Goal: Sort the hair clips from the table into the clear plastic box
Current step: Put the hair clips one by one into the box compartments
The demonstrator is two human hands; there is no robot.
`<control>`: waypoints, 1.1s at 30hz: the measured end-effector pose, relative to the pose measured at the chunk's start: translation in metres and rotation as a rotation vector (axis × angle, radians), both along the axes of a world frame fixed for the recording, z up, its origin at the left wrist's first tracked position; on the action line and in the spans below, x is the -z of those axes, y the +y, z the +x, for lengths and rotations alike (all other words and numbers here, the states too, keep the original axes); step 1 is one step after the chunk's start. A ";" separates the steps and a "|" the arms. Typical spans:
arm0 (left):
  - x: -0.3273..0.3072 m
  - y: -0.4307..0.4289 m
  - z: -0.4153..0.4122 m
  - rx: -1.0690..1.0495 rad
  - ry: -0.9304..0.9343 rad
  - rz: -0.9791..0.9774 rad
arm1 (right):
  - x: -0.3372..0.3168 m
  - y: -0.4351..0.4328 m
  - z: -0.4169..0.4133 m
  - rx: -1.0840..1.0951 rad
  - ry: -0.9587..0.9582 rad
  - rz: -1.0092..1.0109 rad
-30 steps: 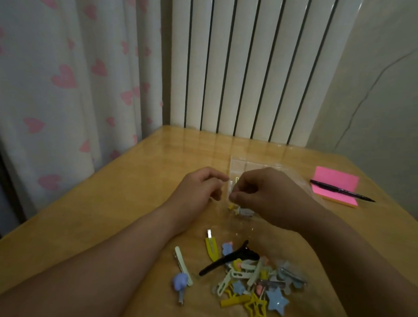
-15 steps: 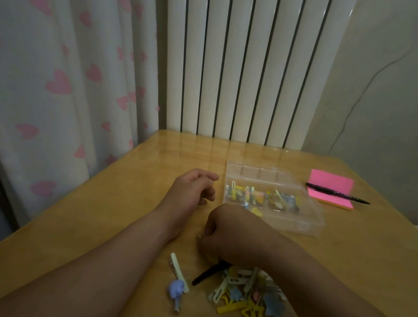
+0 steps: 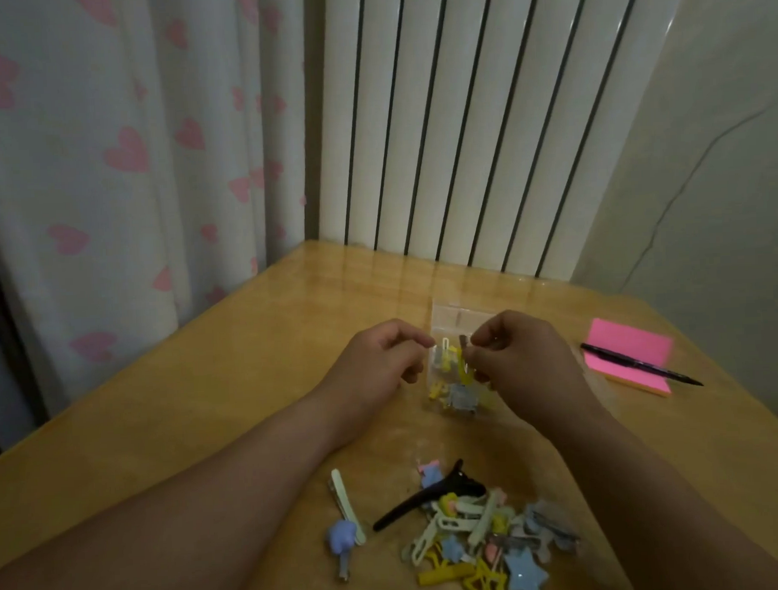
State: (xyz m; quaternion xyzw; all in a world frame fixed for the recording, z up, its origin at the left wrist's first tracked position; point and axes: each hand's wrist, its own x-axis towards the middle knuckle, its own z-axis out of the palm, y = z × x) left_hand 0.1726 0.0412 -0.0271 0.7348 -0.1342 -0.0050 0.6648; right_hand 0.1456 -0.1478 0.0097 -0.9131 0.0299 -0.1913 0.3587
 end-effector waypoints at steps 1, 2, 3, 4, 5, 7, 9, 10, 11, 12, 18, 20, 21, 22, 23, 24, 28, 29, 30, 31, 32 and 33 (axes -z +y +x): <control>0.000 0.000 0.000 0.003 -0.003 -0.001 | 0.003 0.002 0.001 0.011 -0.002 -0.022; 0.000 0.000 0.000 0.009 -0.009 0.004 | 0.005 0.004 0.003 0.022 0.002 -0.047; 0.000 0.000 -0.001 0.016 -0.018 0.013 | 0.008 0.006 0.004 0.034 0.013 -0.070; 0.000 0.000 -0.002 0.024 -0.029 0.023 | 0.010 0.007 0.004 0.048 0.029 -0.087; 0.000 -0.001 -0.002 0.032 -0.041 0.035 | 0.012 0.008 0.005 0.060 0.046 -0.096; 0.001 -0.001 -0.002 0.044 -0.058 0.059 | 0.014 0.009 0.007 0.076 0.074 -0.117; 0.002 -0.002 -0.001 0.051 -0.069 0.071 | 0.015 0.010 0.008 0.071 0.086 -0.147; 0.003 -0.002 -0.001 0.051 -0.072 0.075 | 0.016 0.011 0.008 0.062 0.082 -0.162; 0.003 -0.002 0.000 0.050 -0.072 0.076 | 0.016 0.011 0.007 0.054 0.077 -0.174; 0.004 -0.002 0.001 0.049 -0.073 0.077 | 0.016 0.011 0.007 0.050 0.073 -0.185; 0.003 0.000 0.002 0.030 -0.047 0.065 | 0.011 0.013 0.004 -0.016 -0.016 -0.167; 0.000 0.002 0.002 0.010 -0.009 0.029 | 0.007 0.019 -0.001 -0.073 -0.050 -0.188; -0.002 0.003 0.001 0.000 0.017 0.002 | 0.004 0.022 -0.004 -0.106 -0.061 -0.205; -0.003 0.005 0.002 -0.008 0.044 -0.025 | 0.001 0.025 -0.008 -0.139 -0.067 -0.225; -0.004 0.006 0.002 -0.013 0.068 -0.047 | -0.001 0.029 -0.011 -0.174 -0.066 -0.242; -0.006 0.008 0.003 -0.016 0.084 -0.064 | -0.004 0.032 -0.015 -0.213 -0.062 -0.255; -0.006 0.011 0.007 -0.008 0.118 -0.139 | -0.016 0.045 -0.031 -0.393 0.032 -0.359; -0.006 0.012 0.006 -0.009 0.123 -0.156 | -0.018 0.049 -0.036 -0.435 0.075 -0.392; -0.006 0.013 0.007 -0.011 0.129 -0.174 | -0.019 0.053 -0.040 -0.469 0.116 -0.414; -0.006 0.013 0.007 -0.008 0.135 -0.197 | -0.019 0.057 -0.044 -0.497 0.148 -0.430; -0.006 0.013 0.007 -0.003 0.142 -0.221 | -0.017 0.062 -0.048 -0.522 0.172 -0.449; -0.005 0.012 0.007 -0.003 0.149 -0.242 | -0.015 0.067 -0.052 -0.544 0.193 -0.474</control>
